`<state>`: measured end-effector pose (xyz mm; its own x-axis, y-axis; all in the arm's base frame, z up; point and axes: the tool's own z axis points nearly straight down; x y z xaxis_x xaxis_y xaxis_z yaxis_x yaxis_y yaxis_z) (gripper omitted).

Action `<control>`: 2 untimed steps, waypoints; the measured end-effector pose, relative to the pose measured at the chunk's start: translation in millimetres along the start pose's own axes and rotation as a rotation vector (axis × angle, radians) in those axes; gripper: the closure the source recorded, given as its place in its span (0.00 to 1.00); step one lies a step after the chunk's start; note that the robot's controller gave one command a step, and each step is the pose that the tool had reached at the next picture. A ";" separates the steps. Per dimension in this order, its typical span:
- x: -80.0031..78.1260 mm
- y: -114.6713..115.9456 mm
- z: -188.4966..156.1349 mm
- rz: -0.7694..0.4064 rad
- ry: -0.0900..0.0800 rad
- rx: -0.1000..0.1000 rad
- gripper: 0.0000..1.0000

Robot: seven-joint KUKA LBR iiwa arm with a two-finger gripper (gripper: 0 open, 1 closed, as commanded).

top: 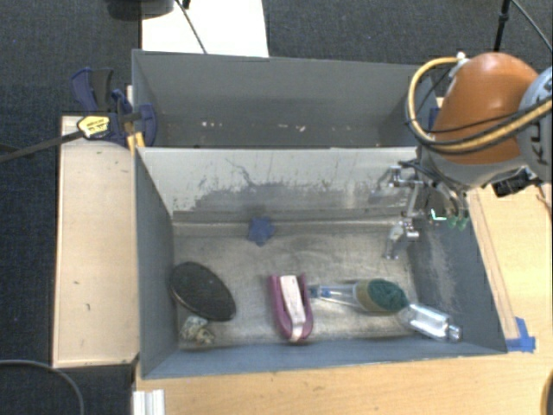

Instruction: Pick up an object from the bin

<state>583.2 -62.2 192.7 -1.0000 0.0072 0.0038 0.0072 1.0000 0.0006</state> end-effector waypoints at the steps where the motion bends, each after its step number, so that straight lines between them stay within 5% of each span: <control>1: 63.4 -6.7 118.6 -0.086 0.006 -0.008 0.00; 2: 63.3 -7.6 116.3 -0.092 0.008 -0.005 1.00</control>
Offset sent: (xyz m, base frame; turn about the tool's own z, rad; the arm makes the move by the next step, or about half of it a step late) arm -0.0642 -0.0099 -0.1227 -0.0883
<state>519.5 -69.2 76.6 -0.9964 -0.0845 0.0115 -0.0844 0.9964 0.0067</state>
